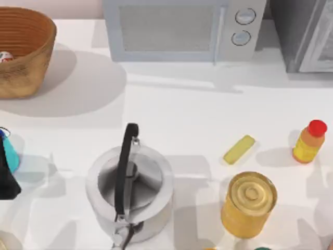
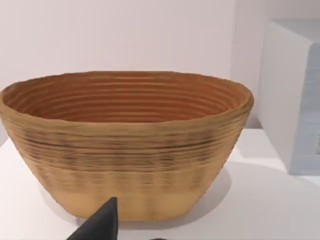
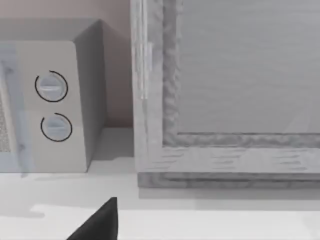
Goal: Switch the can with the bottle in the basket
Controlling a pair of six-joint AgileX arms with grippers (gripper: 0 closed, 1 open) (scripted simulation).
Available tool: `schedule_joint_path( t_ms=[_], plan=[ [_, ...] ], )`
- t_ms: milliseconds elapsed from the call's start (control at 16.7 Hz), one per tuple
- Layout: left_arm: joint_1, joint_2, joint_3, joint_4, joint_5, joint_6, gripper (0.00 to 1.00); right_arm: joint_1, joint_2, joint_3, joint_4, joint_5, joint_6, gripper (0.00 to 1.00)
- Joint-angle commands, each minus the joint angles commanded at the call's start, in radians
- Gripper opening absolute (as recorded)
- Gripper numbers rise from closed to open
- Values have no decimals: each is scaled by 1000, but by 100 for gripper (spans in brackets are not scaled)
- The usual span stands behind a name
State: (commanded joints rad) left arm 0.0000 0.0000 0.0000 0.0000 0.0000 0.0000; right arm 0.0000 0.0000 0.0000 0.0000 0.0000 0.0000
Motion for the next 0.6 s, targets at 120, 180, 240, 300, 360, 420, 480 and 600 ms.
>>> schedule_joint_path(
  t_ms=[120, 180, 240, 300, 360, 420, 480, 600],
  plan=[
    [0, 0, 0, 0, 0, 0, 100, 0, 0, 0, 0, 0, 0, 100],
    [2, 9, 9, -4, -1, 0, 100, 0, 0, 0, 0, 0, 0, 100],
    [5, 26, 28, -11, -2, 0, 100, 0, 0, 0, 0, 0, 0, 100],
    [9, 53, 56, -23, -4, 0, 100, 0, 0, 0, 0, 0, 0, 100],
    [14, 89, 94, -40, -5, 0, 100, 0, 0, 0, 0, 0, 0, 100],
    [19, 136, 141, -61, -6, 0, 100, 0, 0, 0, 0, 0, 0, 100],
    [24, 190, 196, -86, -6, 1, 100, 0, 0, 0, 0, 0, 0, 100],
    [35, 320, 324, -148, -4, 3, 100, 0, 0, 0, 0, 0, 0, 100]
  ],
)
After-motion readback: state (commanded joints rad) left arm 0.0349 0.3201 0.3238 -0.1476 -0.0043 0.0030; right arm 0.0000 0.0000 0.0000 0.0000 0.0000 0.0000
